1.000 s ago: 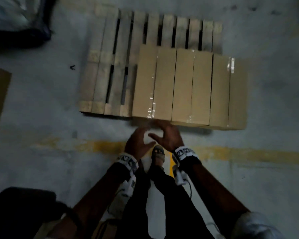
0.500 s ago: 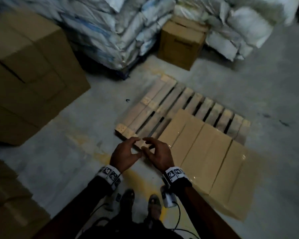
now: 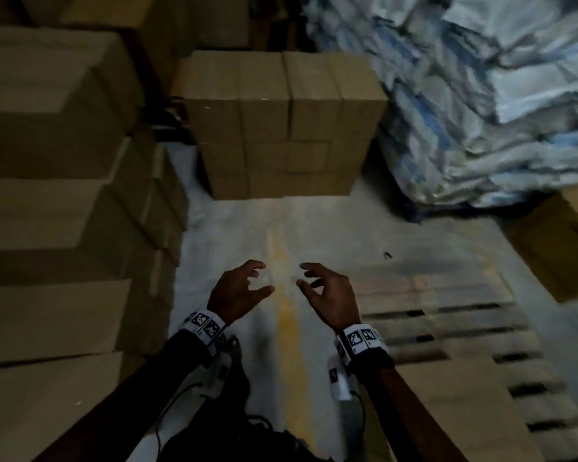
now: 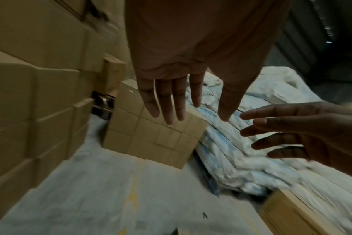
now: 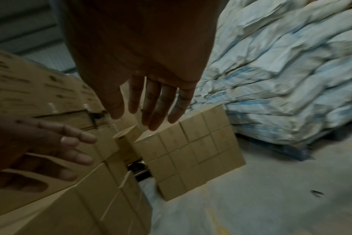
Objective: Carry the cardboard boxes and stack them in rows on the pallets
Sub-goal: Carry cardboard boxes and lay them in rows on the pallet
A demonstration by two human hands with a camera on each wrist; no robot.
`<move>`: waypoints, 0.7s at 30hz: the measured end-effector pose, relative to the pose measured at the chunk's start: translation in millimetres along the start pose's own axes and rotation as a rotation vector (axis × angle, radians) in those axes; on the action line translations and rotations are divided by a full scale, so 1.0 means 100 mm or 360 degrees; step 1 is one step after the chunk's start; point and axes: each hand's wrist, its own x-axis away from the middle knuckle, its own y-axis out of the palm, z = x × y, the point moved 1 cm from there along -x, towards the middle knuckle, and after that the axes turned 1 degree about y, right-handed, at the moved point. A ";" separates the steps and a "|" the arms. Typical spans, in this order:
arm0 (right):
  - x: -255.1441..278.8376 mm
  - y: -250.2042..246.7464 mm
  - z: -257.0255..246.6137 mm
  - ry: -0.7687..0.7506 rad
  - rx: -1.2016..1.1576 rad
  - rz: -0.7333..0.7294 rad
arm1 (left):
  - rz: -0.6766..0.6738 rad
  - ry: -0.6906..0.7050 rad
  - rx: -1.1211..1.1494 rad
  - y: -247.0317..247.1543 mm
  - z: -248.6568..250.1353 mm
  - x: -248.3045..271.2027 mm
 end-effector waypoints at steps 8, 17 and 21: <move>-1.40 1.11 -1.02 -0.0336 0.0055 -0.0415 | 0.0439 -0.0332 0.0234 -1.28 -1.01 -0.50; -2.95 2.09 -2.18 -0.0567 -0.0041 -0.0543 | 0.0758 -0.0406 0.0191 -2.79 -1.45 -1.25; -3.56 2.34 -2.62 -0.0641 -0.0054 -0.0553 | 0.0909 -0.0391 0.0187 -3.35 -1.45 -1.56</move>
